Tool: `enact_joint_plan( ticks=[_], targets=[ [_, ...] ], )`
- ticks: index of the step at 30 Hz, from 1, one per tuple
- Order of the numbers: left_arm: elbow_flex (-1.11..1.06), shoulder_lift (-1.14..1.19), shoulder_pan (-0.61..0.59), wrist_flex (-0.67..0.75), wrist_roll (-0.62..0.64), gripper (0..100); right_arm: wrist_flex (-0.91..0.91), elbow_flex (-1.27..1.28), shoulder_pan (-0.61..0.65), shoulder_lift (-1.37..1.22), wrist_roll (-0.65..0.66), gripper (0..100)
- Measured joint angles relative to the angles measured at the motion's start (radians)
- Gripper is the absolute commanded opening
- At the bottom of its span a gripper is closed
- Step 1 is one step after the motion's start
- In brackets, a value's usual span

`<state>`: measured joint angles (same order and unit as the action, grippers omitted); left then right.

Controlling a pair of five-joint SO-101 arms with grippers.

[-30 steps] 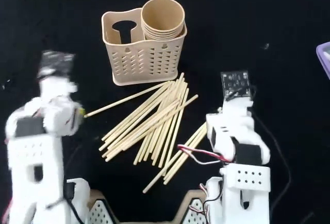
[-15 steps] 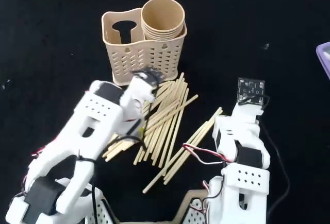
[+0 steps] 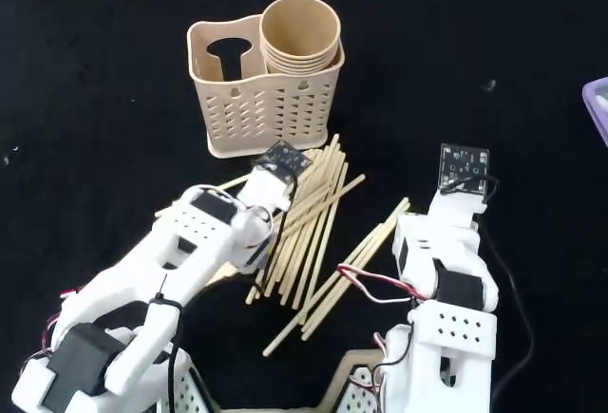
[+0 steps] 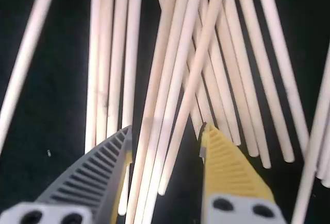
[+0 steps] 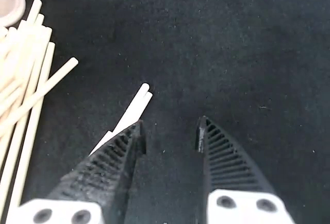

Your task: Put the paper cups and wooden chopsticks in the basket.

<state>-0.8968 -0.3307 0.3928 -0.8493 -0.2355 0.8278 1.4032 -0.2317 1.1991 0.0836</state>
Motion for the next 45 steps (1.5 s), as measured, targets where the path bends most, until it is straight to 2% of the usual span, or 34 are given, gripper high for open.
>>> enact_joint_plan(
  ticks=[8, 12, 14, 23, 31, 39, 42, 45],
  targets=[
    [-0.057, -0.002, 0.003, 0.104, 0.008, 21, 0.000, 0.011, 0.000, 0.000, 0.000, 17.6],
    [-0.060, -0.005, 0.005, 0.092, 0.008, 7, 0.000, 0.011, 0.000, 0.000, 0.000, 17.6],
    [-0.060, -0.008, 0.003, 0.060, 0.005, 3, 0.000, 0.011, 0.000, 0.000, 0.000, 17.6],
    [-0.043, -0.005, 0.003, -0.068, 0.005, 3, 0.000, 0.011, -0.002, 0.000, 0.000, 17.7],
    [0.095, -0.003, -0.009, -0.347, -0.175, 3, 0.000, 0.011, 0.000, 0.000, 0.000, 17.7],
    [0.311, -0.003, -0.195, -0.549, -0.379, 3, 0.000, 0.011, 0.000, 0.000, 0.000, 17.7],
    [0.319, -0.002, -0.304, -0.545, -0.485, 3, 0.000, 0.011, 0.000, 0.000, 0.000, 17.7],
    [0.285, -0.002, -0.414, -0.477, -0.557, 3, -0.003, 0.011, 0.000, 0.000, 0.000, 17.7]
  ],
)
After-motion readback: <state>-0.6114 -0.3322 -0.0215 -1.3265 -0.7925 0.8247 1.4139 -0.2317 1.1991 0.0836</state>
